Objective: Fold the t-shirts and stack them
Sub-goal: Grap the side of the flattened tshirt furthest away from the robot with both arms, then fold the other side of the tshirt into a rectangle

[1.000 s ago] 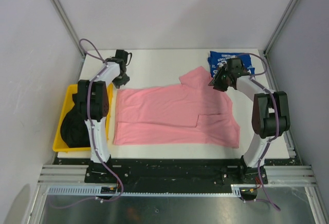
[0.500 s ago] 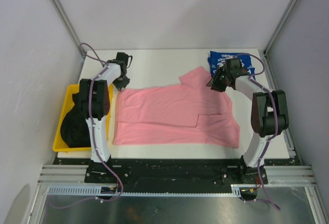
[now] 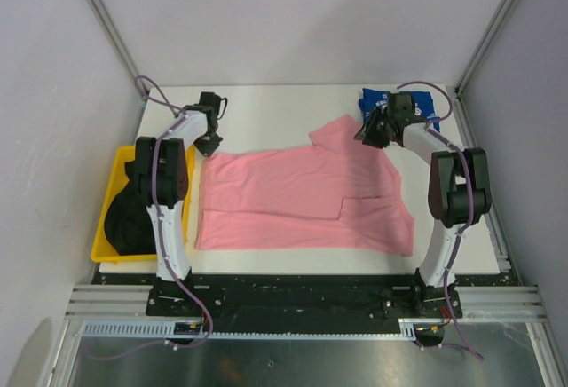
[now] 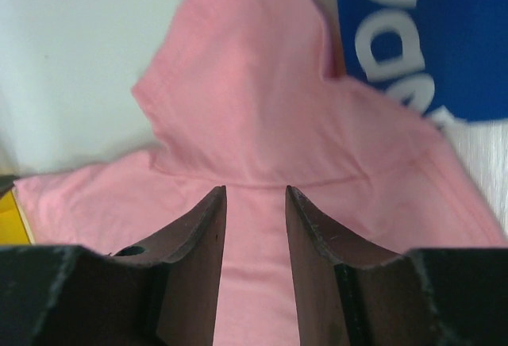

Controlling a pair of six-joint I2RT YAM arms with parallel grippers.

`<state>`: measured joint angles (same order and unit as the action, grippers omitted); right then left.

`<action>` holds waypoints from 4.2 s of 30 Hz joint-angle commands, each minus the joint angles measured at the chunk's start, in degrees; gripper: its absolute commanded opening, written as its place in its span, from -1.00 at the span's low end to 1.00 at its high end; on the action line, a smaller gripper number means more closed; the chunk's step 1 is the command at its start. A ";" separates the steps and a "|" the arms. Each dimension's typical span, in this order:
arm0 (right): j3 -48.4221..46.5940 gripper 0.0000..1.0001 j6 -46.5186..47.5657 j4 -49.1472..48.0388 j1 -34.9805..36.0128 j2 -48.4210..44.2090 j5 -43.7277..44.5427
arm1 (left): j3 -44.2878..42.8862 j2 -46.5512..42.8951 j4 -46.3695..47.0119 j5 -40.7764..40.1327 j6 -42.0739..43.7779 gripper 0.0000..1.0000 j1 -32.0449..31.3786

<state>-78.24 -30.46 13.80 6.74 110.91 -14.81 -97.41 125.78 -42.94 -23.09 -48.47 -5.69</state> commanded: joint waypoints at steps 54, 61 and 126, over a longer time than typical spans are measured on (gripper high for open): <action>-52.93 -1.00 14.94 19.19 6.64 34.66 25.28 | 1.49 -6.99 2.02 -0.77 0.88 -1.00 -0.66; -50.72 -1.00 14.24 17.26 6.22 29.16 25.51 | 1.07 -7.25 2.21 -0.64 1.67 -1.00 -0.44; 27.79 -1.00 -2.31 20.55 6.70 -47.02 23.21 | 38.30 -36.98 12.55 10.63 8.11 -1.00 2.21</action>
<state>-50.35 -31.68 33.45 13.39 66.65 7.14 -60.16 92.44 -32.16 -12.97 -40.49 -3.95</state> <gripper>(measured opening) 0.009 0.003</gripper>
